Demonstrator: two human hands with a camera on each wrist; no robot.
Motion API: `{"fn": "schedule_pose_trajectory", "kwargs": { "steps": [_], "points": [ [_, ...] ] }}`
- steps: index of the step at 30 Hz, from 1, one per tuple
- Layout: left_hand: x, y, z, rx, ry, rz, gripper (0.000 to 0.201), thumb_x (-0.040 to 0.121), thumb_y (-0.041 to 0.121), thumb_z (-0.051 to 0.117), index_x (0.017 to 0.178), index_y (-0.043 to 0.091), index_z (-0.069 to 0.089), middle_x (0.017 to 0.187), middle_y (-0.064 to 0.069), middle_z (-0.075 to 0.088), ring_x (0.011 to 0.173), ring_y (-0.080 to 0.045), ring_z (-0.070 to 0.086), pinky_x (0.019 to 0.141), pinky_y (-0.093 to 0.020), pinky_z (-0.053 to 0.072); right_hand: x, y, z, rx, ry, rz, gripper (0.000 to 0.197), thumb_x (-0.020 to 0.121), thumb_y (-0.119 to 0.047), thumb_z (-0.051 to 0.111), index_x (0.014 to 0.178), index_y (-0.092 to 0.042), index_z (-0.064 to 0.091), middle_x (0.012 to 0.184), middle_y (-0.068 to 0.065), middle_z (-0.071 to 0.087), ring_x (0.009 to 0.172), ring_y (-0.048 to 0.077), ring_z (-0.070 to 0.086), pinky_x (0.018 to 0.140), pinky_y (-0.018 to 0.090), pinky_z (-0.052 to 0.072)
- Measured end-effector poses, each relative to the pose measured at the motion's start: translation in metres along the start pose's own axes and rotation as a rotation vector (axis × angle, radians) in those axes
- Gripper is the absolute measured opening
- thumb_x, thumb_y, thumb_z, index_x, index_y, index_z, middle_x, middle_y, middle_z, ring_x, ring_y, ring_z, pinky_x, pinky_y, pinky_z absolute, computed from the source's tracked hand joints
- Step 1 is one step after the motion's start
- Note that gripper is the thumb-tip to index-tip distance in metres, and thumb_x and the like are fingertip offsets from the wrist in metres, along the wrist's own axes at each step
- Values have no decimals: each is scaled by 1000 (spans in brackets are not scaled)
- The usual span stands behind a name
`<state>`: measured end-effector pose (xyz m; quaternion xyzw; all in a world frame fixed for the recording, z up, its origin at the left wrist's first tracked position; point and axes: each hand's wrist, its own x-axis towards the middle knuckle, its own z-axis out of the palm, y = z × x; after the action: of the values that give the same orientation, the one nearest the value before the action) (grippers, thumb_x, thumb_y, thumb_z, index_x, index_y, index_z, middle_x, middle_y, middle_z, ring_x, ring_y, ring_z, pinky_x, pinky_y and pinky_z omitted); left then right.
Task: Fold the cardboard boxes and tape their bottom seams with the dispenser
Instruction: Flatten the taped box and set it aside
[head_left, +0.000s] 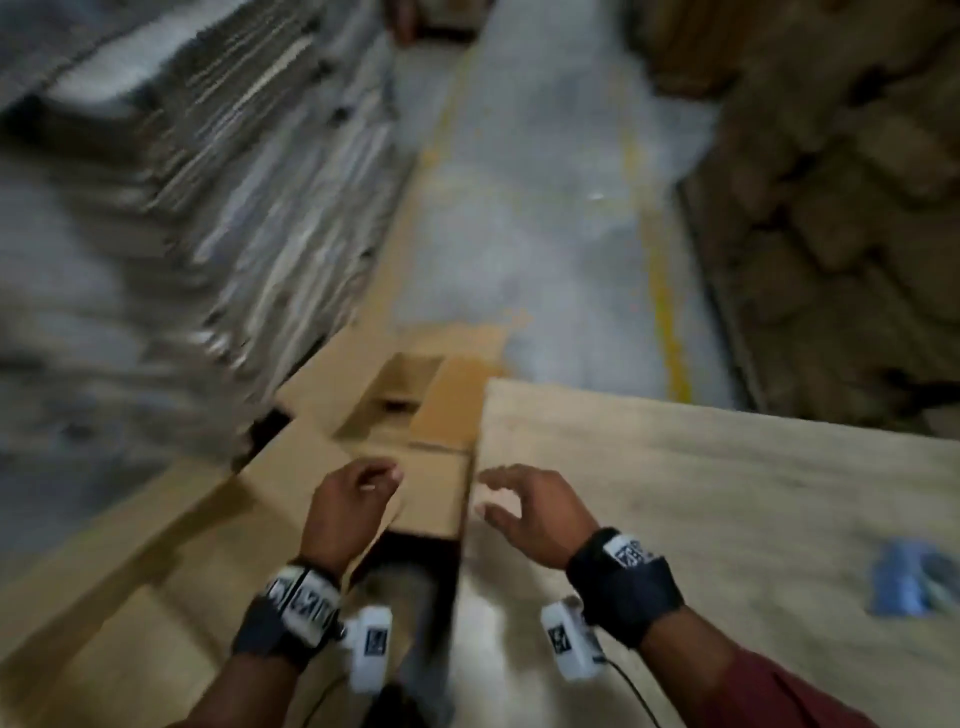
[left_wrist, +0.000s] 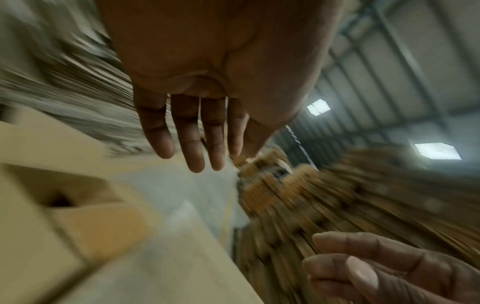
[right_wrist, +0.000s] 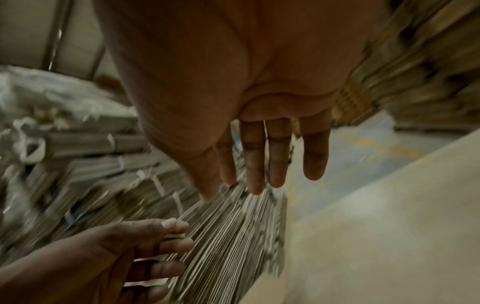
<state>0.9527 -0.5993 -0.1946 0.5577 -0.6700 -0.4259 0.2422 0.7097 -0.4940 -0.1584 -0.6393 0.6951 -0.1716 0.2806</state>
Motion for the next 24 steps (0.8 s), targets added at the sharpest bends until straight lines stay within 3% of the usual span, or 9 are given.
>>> {"fn": "schedule_pose_trajectory", "kwargs": {
  "steps": [3,7,10,14,19,24],
  "points": [
    [-4,91,91,86,-128,194,4,94,24,75,94,27,76,83,9,75,83,-9,72,77,-29,56,-88,79,-78,23,195,108,40,94,-45,67,129,-26,68,122,-3,71,113,14,64,98,27,47],
    [-41,232,243,42,-293,384,4,91,28,78,90,24,78,83,9,77,78,-10,75,75,-29,58,-221,203,-180,44,431,258,32,91,-39,74,117,-20,75,113,0,75,106,18,68,95,31,51],
    [-85,329,368,-4,-472,470,5,92,21,78,87,22,77,78,2,77,71,-18,76,65,-27,56,-326,295,-249,17,553,443,33,91,-42,72,118,-24,74,118,-3,73,112,17,66,98,34,51],
    [-142,425,506,-28,-685,571,3,92,18,79,90,20,77,79,-2,78,68,-20,76,65,-30,56,-453,392,-325,-93,719,665,34,91,-42,71,121,-25,72,117,-1,71,110,20,65,94,33,50],
    [-203,492,617,-20,-861,593,3,94,23,77,93,20,77,84,-4,78,72,-20,77,61,-27,51,-558,488,-383,-172,714,933,38,92,-38,68,126,-23,69,125,4,70,116,25,64,96,36,52],
    [-226,523,679,-6,-902,494,5,94,20,75,93,16,78,84,-7,78,71,-20,76,61,-26,49,-578,574,-441,-309,568,1082,42,94,-32,63,136,-30,60,133,5,62,124,29,55,96,42,53]
  ]
}}
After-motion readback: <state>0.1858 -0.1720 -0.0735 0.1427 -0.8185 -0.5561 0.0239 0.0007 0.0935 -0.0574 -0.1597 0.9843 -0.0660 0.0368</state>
